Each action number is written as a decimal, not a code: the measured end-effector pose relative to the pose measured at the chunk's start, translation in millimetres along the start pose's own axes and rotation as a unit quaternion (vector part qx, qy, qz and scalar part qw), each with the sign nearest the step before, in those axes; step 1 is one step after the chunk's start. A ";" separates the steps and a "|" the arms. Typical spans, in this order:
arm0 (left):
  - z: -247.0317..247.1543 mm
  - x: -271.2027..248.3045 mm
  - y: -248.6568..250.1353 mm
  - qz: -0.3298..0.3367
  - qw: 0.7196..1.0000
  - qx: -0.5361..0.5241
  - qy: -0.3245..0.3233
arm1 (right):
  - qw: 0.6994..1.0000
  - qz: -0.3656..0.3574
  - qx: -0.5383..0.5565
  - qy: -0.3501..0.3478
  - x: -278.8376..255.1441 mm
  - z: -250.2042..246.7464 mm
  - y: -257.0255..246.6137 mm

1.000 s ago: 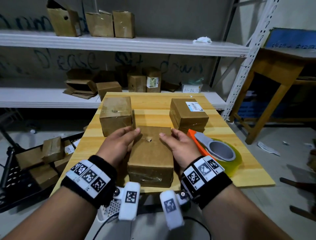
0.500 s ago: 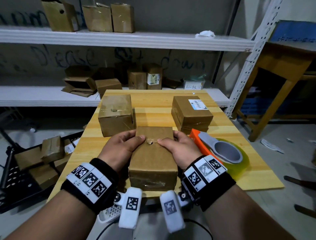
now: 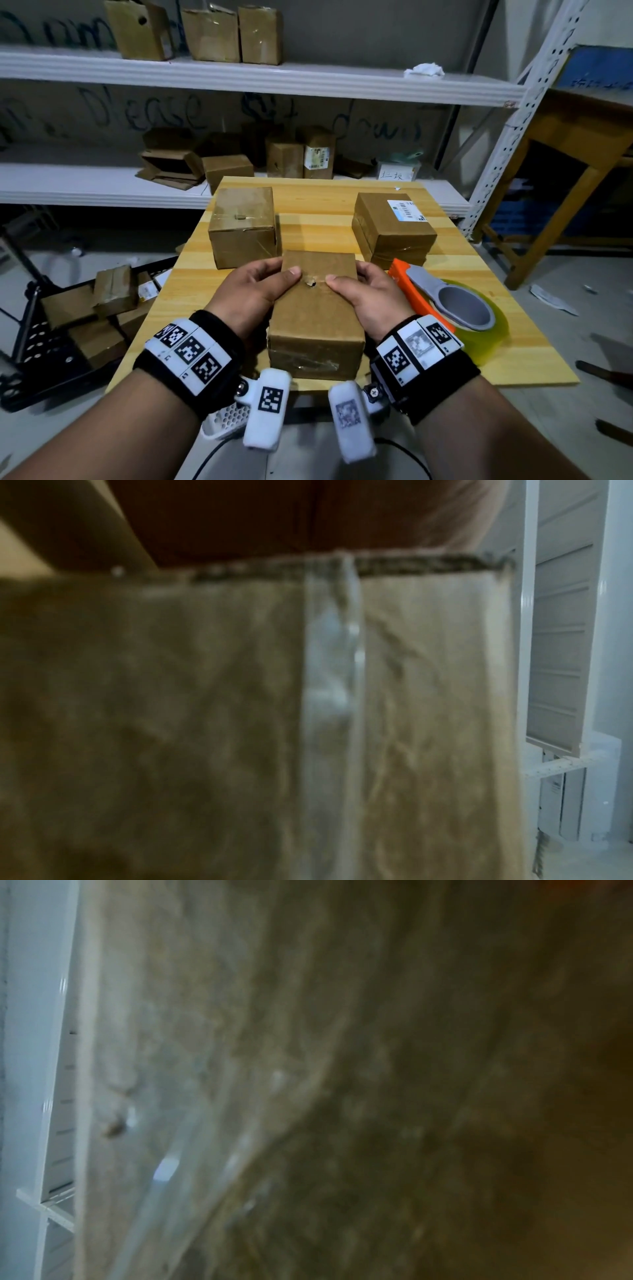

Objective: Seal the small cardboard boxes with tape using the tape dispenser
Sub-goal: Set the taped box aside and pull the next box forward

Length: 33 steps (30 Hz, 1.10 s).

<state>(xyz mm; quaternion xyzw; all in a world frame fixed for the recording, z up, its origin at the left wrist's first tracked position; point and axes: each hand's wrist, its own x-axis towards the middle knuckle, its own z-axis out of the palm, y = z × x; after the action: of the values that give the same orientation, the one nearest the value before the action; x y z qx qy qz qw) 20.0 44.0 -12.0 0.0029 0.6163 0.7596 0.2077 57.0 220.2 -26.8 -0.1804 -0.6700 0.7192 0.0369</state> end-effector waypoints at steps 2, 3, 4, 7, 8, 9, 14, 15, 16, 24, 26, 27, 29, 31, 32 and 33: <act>-1.2 -0.2 1.2 -0.009 1.000 -0.006 -0.003 | 1.000 -0.003 0.013 0.007 0.2 0.9 2.8; -1.5 0.1 1.5 -0.009 1.000 -0.006 -0.005 | 1.000 -0.007 0.016 0.006 0.2 1.0 3.6; -1.1 0.1 2.3 -0.009 1.000 -0.005 -0.006 | 1.000 -0.008 0.017 0.004 0.0 0.8 4.3; 0.5 -0.5 4.5 -0.006 1.000 0.000 -0.008 | 1.000 -0.009 0.016 0.008 -0.8 -1.7 4.8; 0.9 -1.3 4.4 -0.004 1.000 -0.001 -0.008 | 1.000 -0.010 0.011 0.010 -2.0 -2.6 4.4; 0.4 -1.7 3.7 -0.004 1.000 -0.005 -0.006 | 1.000 -0.015 0.005 0.012 -3.3 -2.9 3.6; -5.7 -9.0 2.2 -0.018 0.998 -0.053 -0.012 | 0.996 -0.036 -0.044 0.074 -3.2 0.3 5.4; -7.0 -10.8 1.9 -0.016 0.998 -0.063 -0.013 | 0.992 -0.041 -0.055 0.101 -2.2 2.3 7.1; -8.1 -13.1 2.1 -0.015 0.997 -0.071 -0.018 | 0.989 -0.043 -0.066 0.123 -1.7 4.3 8.5; -8.5 -26.6 11.8 -0.002 0.998 -0.036 -0.052 | 0.974 -0.051 -0.139 0.174 -3.1 2.8 7.1; -11.2 -25.4 14.4 0.015 0.999 -0.030 -0.025 | 0.974 -0.050 -0.147 0.165 -6.3 1.0 8.2; -13.7 -23.4 15.2 0.029 0.999 -0.021 -0.005 | 0.974 -0.050 -0.152 0.161 -9.1 1.2 9.3; -18.8 -20.2 18.5 0.065 0.997 0.001 0.041 | 0.970 -0.059 -0.178 0.153 -15.1 1.8 12.4; -21.6 -18.0 21.5 0.093 0.992 0.038 0.077 | 0.965 -0.081 -0.197 0.151 -22.9 0.9 10.8; -22.7 -17.5 22.2 0.098 0.990 0.053 0.091 | 0.962 -0.096 -0.204 0.152 -27.0 -0.7 7.9; -22.7 -17.7 22.2 0.095 0.990 0.052 0.095 | 0.959 -0.110 -0.209 0.156 -30.6 -3.3 3.3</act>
<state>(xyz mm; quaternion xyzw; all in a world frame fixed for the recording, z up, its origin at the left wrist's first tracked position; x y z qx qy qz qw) 23.4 13.7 7.9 0.0001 0.6686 0.7398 0.0750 87.2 214.0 -23.7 -0.2192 -0.8070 0.5173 0.1818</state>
